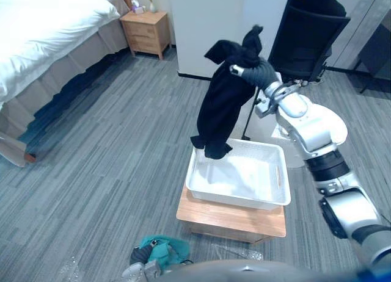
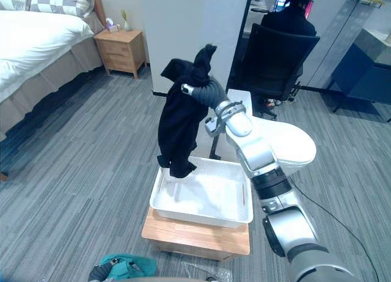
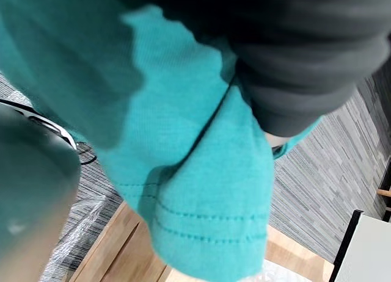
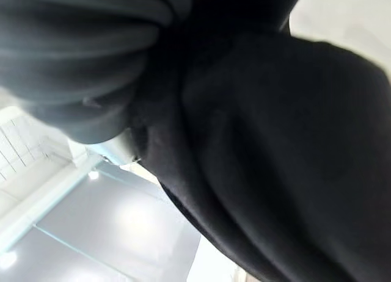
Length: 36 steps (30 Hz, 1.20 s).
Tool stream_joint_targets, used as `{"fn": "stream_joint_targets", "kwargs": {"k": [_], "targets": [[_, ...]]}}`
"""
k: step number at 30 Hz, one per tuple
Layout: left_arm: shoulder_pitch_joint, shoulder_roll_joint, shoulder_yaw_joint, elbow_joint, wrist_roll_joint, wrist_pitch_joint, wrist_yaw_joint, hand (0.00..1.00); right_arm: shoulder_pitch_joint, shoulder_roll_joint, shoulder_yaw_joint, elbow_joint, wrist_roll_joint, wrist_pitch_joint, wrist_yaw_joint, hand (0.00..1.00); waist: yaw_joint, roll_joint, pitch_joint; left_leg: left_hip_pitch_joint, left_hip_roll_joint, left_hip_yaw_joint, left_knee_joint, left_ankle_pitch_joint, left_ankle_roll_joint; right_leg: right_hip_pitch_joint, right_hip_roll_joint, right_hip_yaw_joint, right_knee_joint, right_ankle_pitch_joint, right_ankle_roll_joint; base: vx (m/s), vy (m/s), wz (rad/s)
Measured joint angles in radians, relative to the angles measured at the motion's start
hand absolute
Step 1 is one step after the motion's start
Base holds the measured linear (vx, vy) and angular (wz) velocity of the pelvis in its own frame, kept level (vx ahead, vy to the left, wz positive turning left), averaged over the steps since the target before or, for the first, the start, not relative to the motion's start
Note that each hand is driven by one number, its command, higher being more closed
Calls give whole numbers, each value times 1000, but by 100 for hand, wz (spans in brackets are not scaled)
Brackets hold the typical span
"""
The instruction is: Tidy the bed and pick cloth on bed and put in laundry
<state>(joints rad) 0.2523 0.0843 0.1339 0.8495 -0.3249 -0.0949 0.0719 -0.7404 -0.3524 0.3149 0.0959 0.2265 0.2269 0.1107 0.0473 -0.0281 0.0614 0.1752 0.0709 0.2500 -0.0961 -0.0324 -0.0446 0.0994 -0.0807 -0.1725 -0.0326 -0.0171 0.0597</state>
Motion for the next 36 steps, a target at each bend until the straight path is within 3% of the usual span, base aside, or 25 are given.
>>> {"fn": "stream_joint_targets", "kwargs": {"k": [4, 9, 17, 26, 29, 31, 36], "targets": [[-4, 3, -17, 0, 1, 1, 0, 100, 41, 10, 60, 30, -18, 54, 0, 100, 2, 4, -3, 2, 0, 8, 0, 0, -1, -2, 2, 7, 0, 2, -3, -5, -3, -6], [-9, 12, -18, 0, 7, 5, 2, 100, 155, 70, 65, 194, -63, 105, -17, 100, 1, 9, -3, 17, 5, 17, 0, -5, -8, 8, 6, 13, 1, 2, -4, -4, -4, -4], [-33, 23, -62, -1, 44, 49, 22, 100, 265, 79, 147, 387, -359, 106, 25, 100, -1, 26, 1, 16, 12, 32, -1, -6, -17, 0, 11, 19, 1, 2, -4, 8, -4, -3], [-68, 45, -97, -3, 82, 75, 18, 100, 267, 115, 173, 576, -403, 98, 5, 100, 2, 38, 12, 6, 14, 40, -3, -5, -26, -18, 11, 21, 10, 2, -4, -13, -2, -2], [-104, 48, -97, -31, 74, 72, 7, 100, 226, 152, 186, 633, -403, 94, -14, 100, 3, 30, 35, -55, 13, 40, -6, 15, -22, -78, 11, 21, 14, 17, -10, -85, -24, -3], [-167, 49, -103, -69, 60, 69, 1, 100, 171, 162, 186, 667, -397, 90, -39, 100, 20, 16, 92, -102, 16, 34, -6, 35, -17, -122, 14, 22, 13, 34, -17, -127, -58, 6], [-274, 61, -125, -126, 61, 70, 18, 100, 60, 178, 173, 746, -323, 66, -135, 100, 58, -37, 187, -177, 34, 12, -1, 68, -24, -184, 33, 14, 11, 54, -40, -48, -68, 9]]}}
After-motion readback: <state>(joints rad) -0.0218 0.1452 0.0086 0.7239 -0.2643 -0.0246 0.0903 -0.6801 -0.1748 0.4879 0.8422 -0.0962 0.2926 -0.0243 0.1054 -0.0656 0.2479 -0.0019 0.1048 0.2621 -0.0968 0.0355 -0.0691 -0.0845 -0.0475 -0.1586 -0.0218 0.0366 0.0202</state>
